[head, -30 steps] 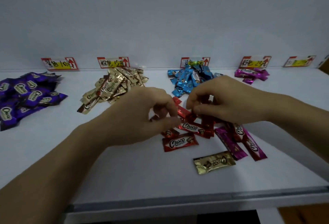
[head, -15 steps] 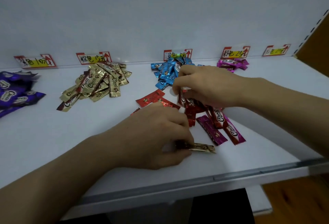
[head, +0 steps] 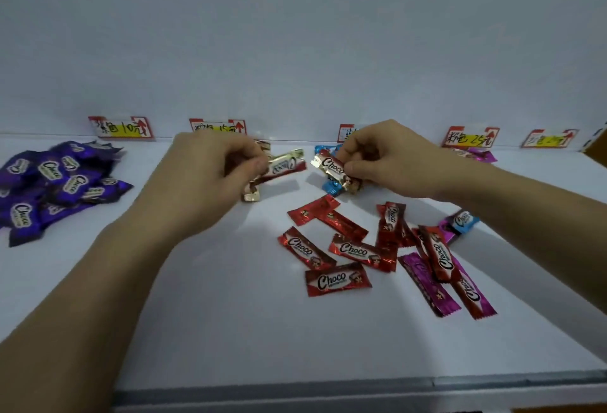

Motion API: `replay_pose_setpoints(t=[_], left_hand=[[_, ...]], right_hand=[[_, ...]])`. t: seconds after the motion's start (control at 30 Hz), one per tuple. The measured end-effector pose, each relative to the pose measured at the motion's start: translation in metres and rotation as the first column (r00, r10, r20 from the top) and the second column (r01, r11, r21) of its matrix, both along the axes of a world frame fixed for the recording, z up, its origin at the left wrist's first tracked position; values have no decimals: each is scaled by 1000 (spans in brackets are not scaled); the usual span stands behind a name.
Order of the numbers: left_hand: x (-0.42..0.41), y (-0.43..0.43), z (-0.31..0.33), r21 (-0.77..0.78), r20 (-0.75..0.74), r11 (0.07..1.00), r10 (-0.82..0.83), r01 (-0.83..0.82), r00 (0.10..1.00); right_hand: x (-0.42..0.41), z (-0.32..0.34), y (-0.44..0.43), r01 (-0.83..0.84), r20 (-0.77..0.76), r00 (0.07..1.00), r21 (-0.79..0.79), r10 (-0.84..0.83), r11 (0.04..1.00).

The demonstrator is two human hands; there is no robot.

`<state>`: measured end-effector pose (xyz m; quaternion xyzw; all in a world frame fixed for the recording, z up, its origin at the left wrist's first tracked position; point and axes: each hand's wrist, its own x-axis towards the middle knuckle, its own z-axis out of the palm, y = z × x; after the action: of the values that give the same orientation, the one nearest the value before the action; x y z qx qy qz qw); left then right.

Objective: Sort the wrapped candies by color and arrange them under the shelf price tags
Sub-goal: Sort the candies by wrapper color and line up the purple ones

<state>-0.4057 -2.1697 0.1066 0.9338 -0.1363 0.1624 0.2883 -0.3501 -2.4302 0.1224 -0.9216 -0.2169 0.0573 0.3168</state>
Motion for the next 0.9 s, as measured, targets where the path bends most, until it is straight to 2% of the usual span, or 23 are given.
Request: replay_pose_setpoints(t=[0.17, 0.3, 0.4, 0.67, 0.83, 0.9], left_hand=[[22, 38, -19, 43, -103, 947, 321, -319, 941], [29, 47, -26, 28, -93, 902, 431, -431, 897], [30, 51, -27, 35, -73, 893, 451, -449, 890], [27, 50, -24, 68, 17, 925, 374, -375, 927], [15, 23, -15, 108, 76, 989, 88, -96, 993], [10, 10, -16, 150, 54, 989, -10, 2, 999]], right_hand=[[26, -6, 53, 41, -96, 995, 106, -31, 994], [44, -12, 97, 44, -133, 991, 145, -25, 988], [58, -19, 120, 76, -146, 988, 182, -49, 980], [61, -16, 116, 65, -13, 998, 114, -64, 991], [29, 3, 72, -38, 39, 999, 98, 35, 994], [6, 8, 47, -57, 2, 998, 170, 57, 984]])
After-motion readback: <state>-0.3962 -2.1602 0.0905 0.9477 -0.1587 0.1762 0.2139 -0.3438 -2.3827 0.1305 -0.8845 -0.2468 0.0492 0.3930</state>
